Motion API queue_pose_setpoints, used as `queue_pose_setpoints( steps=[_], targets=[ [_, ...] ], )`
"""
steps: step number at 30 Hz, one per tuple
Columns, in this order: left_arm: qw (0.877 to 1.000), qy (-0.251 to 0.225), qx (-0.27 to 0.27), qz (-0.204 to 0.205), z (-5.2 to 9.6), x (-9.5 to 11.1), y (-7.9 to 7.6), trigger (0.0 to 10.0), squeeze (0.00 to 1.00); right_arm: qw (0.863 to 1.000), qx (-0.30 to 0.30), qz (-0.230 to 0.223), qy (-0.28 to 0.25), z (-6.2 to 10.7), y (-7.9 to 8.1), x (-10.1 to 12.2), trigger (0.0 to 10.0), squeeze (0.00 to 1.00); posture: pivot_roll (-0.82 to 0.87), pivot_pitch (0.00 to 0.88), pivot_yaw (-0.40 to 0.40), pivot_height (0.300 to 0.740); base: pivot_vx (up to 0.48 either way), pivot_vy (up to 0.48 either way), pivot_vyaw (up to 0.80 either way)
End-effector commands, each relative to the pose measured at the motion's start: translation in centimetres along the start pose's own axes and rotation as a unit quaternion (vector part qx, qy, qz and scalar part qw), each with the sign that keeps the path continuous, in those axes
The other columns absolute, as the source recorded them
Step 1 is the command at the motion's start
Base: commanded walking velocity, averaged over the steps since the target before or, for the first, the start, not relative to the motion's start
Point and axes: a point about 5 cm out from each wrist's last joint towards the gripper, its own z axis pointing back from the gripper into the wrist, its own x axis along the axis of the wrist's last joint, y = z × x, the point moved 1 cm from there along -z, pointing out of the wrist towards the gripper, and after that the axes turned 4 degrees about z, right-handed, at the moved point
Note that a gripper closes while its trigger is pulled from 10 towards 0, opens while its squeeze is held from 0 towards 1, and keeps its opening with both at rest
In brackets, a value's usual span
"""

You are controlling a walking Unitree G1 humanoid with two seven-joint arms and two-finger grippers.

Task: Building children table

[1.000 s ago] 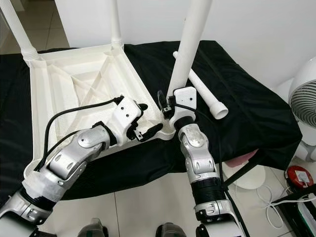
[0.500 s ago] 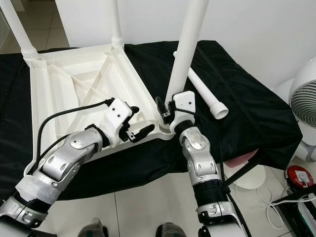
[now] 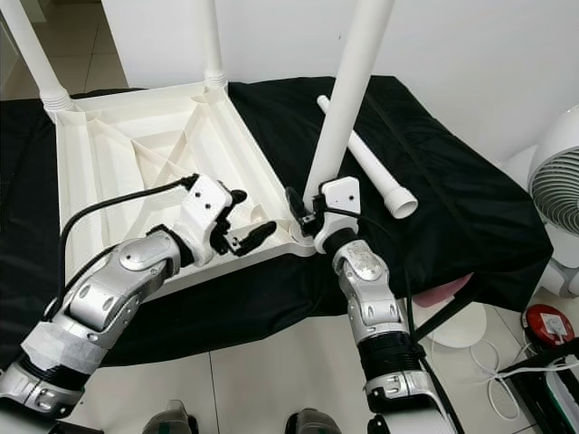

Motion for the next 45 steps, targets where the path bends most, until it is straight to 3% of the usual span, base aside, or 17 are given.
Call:
queue_pose_setpoints(
  steps=[1,11,16,22,27,30,33,45],
  targets=[
    [0.999,0.001,-0.032,-0.003,0.1,0.3,-0.5,10.0,0.00,0.999,0.003,-0.007,0.043,0.7,-0.2,-1.9,10.0,0.00,0.03,0.000,-0.025,0.740,0.000,0.000,0.00],
    [1.000,-0.004,-0.027,-0.008,0.2,0.8,-0.4,10.0,0.00,0.994,0.070,0.033,0.079,1.2,0.3,-3.8,10.0,0.00,0.04,0.005,-0.022,0.740,0.000,0.000,0.00],
    [0.999,-0.013,-0.029,-0.009,0.1,1.4,-0.6,10.0,0.00,0.985,0.129,0.051,0.106,1.4,0.7,-4.9,10.0,0.00,0.04,0.009,-0.021,0.740,0.000,0.000,0.00],
    [1.000,-0.015,-0.024,-0.012,0.2,1.6,-0.5,10.0,0.00,0.982,0.142,0.054,0.108,1.4,0.8,-5.1,10.0,0.00,0.04,0.008,-0.025,0.740,0.000,0.000,0.00],
    [1.000,-0.017,-0.022,-0.013,0.3,1.8,-0.5,10.0,0.00,0.984,0.135,0.028,0.109,1.3,0.9,-5.4,10.0,0.00,0.05,0.006,-0.026,0.740,0.000,0.000,0.00],
    [0.999,-0.019,-0.020,-0.016,0.3,2.0,-0.5,10.0,0.00,0.988,0.108,-0.027,0.112,1.1,0.6,-5.7,10.0,0.00,0.05,0.006,-0.026,0.740,0.000,0.000,0.00],
    [0.999,-0.020,-0.020,-0.017,0.3,2.2,-0.4,10.0,0.00,0.988,0.085,-0.053,0.120,0.9,0.3,-6.0,10.0,0.00,0.05,0.007,-0.024,0.740,0.000,0.000,0.00],
    [0.999,-0.022,-0.021,-0.019,0.3,2.3,-0.5,10.0,0.00,0.985,0.057,-0.078,0.141,0.7,-0.2,-6.5,10.0,0.00,0.05,0.005,-0.025,0.740,0.000,0.000,0.00]
  ],
)
